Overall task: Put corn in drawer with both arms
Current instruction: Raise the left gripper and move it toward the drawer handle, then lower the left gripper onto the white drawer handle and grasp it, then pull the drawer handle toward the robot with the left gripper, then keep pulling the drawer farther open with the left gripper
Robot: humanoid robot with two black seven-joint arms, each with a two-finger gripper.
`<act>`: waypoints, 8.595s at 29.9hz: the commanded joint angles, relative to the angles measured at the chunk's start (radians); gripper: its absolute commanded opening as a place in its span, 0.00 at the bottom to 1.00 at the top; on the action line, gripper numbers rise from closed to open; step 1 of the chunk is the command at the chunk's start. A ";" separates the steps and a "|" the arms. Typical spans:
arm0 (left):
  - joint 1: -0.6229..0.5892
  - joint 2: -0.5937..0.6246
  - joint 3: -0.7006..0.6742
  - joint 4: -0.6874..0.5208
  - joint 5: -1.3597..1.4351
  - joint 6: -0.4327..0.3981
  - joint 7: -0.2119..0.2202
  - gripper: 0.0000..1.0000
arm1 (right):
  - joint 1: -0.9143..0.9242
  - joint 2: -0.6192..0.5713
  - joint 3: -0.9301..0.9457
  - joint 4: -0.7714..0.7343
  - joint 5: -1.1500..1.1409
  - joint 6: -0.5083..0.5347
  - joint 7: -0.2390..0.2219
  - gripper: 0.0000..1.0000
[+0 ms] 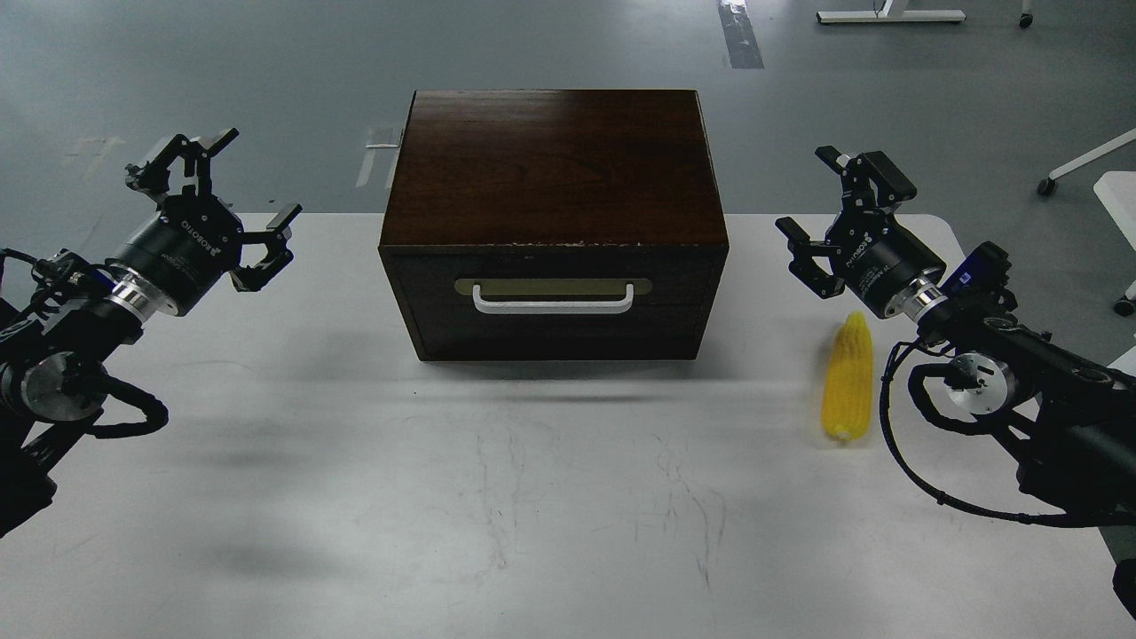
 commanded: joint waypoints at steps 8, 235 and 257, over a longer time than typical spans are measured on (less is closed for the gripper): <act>-0.009 0.015 -0.006 0.002 0.002 0.000 0.014 0.98 | 0.000 -0.007 0.000 0.000 0.000 -0.003 0.000 1.00; -0.896 -0.209 0.917 -0.621 2.147 0.000 -0.133 0.95 | -0.110 -0.148 0.014 0.003 -0.003 -0.014 0.003 1.00; -0.959 -0.212 0.996 -0.626 2.147 0.000 -0.144 0.92 | -0.110 -0.151 0.015 0.003 -0.003 -0.014 0.003 1.00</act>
